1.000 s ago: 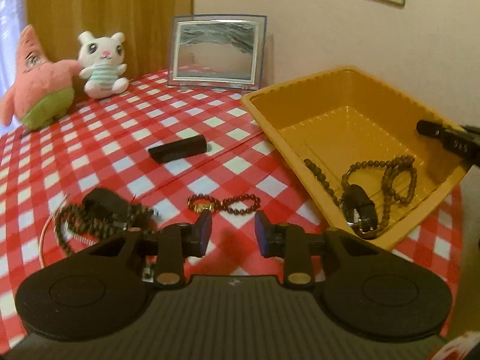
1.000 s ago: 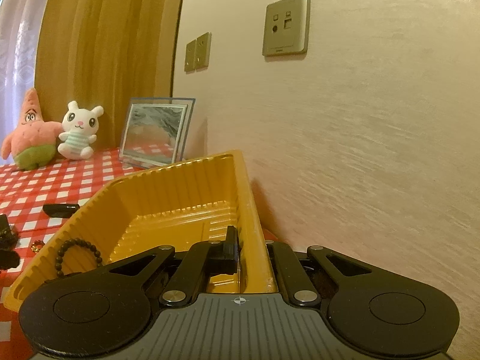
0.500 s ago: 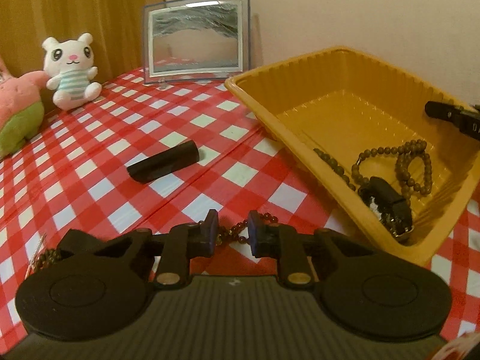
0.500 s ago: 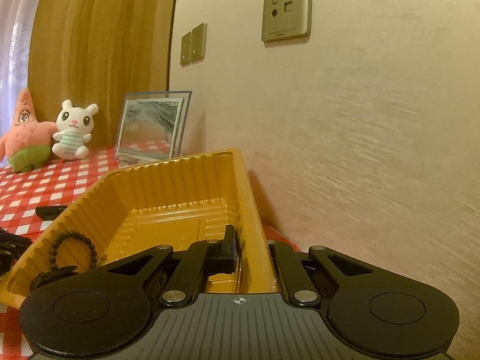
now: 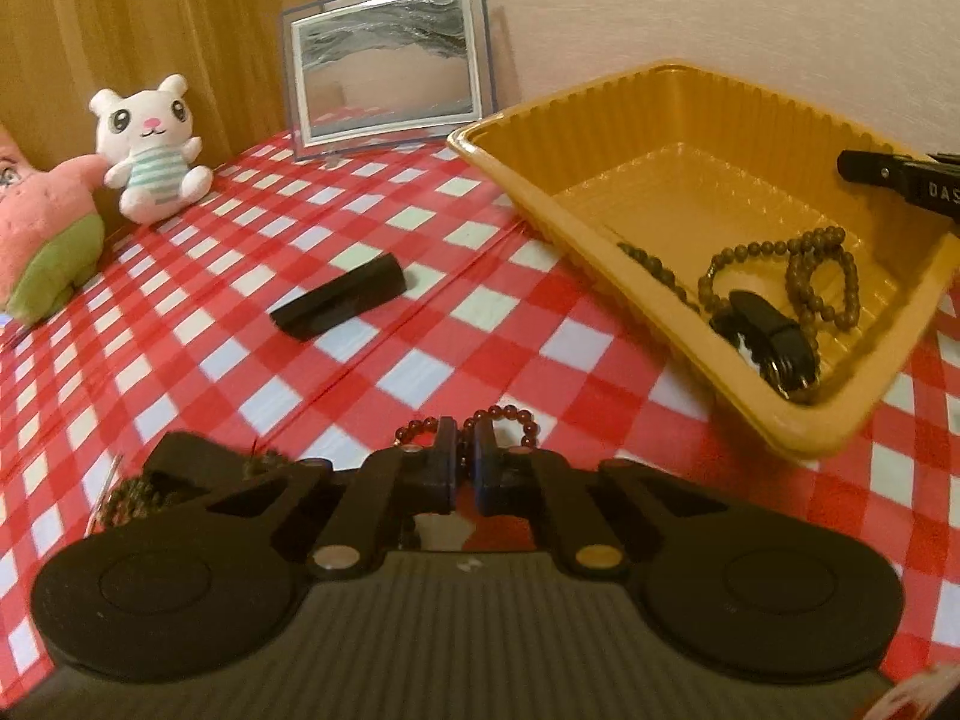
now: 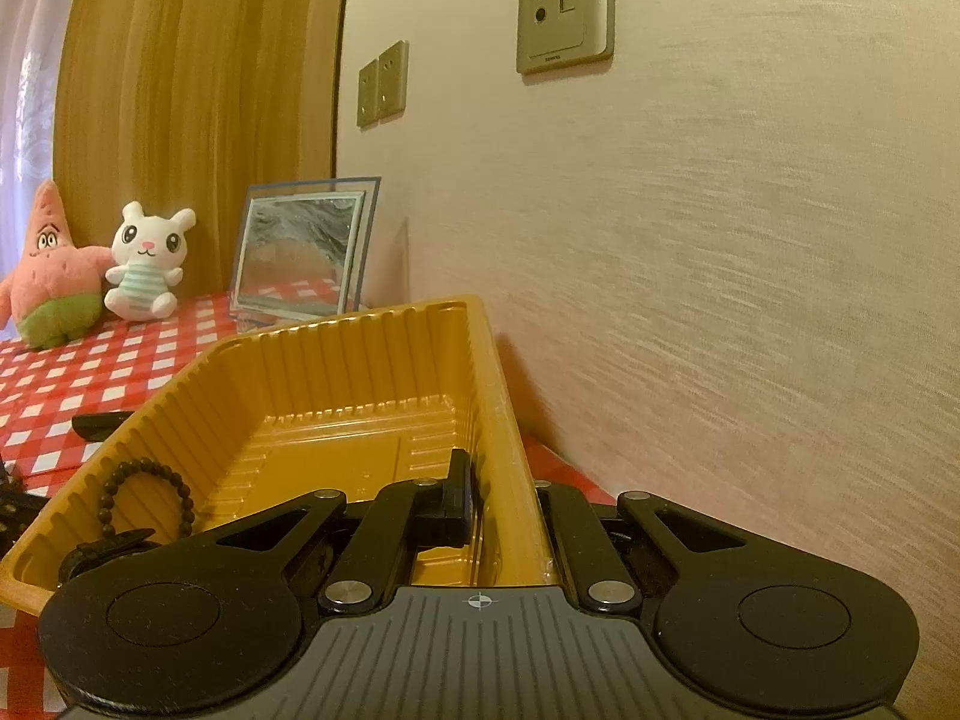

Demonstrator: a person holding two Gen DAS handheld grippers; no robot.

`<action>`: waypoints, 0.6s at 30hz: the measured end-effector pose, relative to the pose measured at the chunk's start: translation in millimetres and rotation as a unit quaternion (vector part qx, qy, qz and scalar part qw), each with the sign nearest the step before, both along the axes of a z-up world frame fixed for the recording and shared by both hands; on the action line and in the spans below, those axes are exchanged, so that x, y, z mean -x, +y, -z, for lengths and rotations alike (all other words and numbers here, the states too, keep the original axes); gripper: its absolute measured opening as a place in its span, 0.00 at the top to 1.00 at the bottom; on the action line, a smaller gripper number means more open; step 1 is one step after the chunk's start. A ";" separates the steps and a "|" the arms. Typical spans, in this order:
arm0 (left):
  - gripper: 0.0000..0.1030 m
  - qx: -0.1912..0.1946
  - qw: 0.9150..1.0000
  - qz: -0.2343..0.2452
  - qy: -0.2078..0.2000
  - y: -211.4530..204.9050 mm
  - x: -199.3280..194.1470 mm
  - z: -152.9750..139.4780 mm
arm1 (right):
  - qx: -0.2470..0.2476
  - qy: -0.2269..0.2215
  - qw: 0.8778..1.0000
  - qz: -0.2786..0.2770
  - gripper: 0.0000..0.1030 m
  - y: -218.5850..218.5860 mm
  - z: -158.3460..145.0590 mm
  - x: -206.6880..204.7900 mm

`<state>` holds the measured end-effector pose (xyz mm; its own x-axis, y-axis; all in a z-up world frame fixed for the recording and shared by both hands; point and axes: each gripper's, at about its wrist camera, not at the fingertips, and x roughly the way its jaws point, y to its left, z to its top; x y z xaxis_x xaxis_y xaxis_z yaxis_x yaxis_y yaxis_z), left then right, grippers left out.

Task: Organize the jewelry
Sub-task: 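Carry the red bracelet into the orange tray and open the left gripper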

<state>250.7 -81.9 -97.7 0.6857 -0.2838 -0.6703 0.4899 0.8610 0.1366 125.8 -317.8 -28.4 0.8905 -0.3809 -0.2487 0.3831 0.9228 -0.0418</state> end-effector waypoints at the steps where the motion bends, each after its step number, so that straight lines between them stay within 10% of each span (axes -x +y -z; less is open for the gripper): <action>1: 0.96 0.001 1.000 -0.004 0.000 1.6 2.9 -0.8 | 0.000 0.000 1.000 0.000 0.94 0.2 -0.2 -0.1; 18: 0.96 0.117 0.992 -0.051 -0.024 31.4 27.0 -70.8 | 0.005 -0.001 1.000 -0.004 0.95 2.4 -1.9 1.9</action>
<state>223.7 -50.5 -27.0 0.7478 -0.3561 -0.5603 0.3970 0.9163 -0.0524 123.9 -315.4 -26.6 0.8942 -0.3753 -0.2438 0.3749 0.9257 -0.0501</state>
